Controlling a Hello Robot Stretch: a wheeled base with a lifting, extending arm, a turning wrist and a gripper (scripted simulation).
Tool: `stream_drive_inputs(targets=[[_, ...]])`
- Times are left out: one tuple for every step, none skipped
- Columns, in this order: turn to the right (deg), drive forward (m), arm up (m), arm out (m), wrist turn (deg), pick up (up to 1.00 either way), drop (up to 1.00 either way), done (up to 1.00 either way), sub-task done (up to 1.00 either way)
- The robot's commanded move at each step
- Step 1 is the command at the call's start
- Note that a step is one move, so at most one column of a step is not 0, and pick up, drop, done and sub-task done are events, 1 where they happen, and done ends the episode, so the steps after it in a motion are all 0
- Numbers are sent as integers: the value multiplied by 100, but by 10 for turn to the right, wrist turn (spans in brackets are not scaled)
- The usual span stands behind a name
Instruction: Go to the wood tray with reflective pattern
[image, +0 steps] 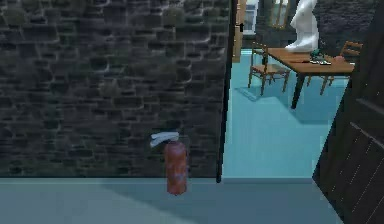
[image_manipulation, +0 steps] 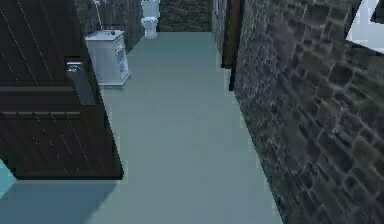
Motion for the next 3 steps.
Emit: stream_drive_inputs(targets=[[270, 0, 0, 0, 0, 0, 0, 0, 0], [0, 100, 0, 0, 0, 0, 0, 0, 0], [150, 0, 0, 0, 0, 0, 0, 0, 0]])
